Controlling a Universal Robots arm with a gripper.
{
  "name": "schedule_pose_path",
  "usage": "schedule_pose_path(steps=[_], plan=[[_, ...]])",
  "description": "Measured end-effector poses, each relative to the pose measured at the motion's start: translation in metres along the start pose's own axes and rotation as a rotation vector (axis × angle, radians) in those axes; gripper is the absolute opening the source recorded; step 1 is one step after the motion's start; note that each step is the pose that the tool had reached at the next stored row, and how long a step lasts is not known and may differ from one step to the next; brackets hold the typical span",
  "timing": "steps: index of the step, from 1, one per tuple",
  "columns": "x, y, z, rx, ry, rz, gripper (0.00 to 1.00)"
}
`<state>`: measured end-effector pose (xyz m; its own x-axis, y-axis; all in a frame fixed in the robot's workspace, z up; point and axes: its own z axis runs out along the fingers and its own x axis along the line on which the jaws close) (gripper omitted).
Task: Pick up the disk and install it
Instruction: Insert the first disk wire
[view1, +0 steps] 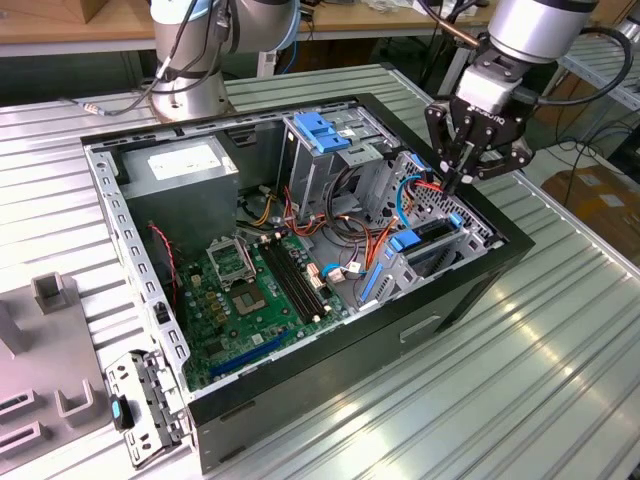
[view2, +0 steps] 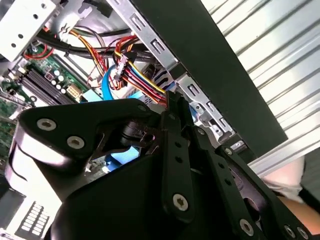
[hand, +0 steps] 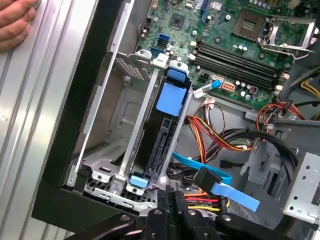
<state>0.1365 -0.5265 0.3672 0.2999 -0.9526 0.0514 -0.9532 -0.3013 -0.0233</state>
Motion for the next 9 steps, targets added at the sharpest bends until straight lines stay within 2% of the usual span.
schedule_pose_path(steps=[7,9], plan=[[-0.0004,0.0008,0.0032,-0.0067,0.0034,0.129,0.16],[-0.0027,0.0081,0.0039,-0.0077,0.0039,0.147,0.16]])
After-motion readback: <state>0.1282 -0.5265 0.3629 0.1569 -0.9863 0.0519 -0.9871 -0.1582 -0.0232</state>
